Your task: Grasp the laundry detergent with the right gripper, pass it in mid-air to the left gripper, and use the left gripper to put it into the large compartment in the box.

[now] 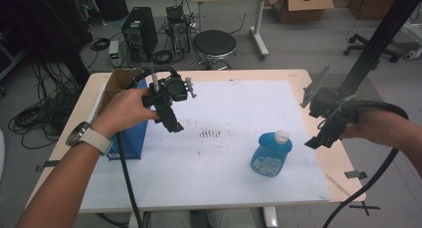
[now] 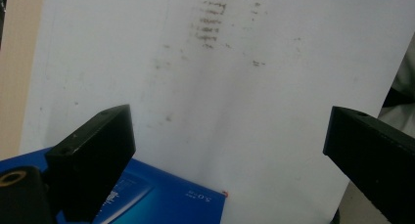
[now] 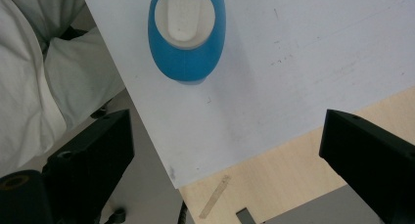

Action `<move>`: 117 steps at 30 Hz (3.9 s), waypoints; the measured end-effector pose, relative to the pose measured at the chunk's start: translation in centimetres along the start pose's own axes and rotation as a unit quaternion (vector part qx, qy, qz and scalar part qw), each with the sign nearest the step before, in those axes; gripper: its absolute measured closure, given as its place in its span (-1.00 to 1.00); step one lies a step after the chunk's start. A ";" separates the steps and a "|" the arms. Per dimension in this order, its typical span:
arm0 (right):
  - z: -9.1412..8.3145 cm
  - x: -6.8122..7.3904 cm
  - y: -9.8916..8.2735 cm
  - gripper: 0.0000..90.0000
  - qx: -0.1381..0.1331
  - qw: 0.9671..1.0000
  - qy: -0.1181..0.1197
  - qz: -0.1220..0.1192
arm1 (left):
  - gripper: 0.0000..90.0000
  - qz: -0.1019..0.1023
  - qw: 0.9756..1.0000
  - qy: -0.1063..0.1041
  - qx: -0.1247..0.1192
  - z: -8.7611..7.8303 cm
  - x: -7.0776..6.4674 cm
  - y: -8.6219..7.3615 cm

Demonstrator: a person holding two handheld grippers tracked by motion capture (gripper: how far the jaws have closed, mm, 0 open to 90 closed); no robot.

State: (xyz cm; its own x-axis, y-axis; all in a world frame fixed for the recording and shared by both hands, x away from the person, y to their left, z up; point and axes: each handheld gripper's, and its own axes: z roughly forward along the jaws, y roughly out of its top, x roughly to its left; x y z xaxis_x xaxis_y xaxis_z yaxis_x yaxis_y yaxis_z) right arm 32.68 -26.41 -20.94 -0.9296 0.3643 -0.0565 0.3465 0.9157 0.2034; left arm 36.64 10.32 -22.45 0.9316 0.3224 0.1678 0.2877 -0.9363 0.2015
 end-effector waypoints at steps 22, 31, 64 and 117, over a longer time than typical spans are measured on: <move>0.1 0.8 -0.9 -0.87 -0.006 1.000 0.006 0.014 | -0.88 0.002 1.000 0.003 0.003 -0.1 -0.3 0.2; 0.6 1.3 -1.7 -0.86 -0.015 0.999 0.021 0.038 | -0.88 0.001 1.000 0.004 0.001 -0.2 -0.3 0.1; 4.2 2.1 -3.4 -0.86 -0.055 0.997 0.019 0.044 | -0.88 -0.005 1.000 0.012 0.001 -0.4 -0.4 -0.4; 11.0 2.6 -7.6 -0.87 -0.295 0.953 0.026 0.066 | -0.88 -0.004 1.000 0.008 0.010 -0.1 -0.4 0.2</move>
State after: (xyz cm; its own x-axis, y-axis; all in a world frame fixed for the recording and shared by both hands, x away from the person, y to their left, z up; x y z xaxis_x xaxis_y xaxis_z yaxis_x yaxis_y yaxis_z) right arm 29.02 -30.59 -33.42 -0.8931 0.4468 0.0524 0.3436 0.6023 0.7205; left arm 36.34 10.03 -22.38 0.9260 0.3311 0.1815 0.2991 -0.9366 0.1825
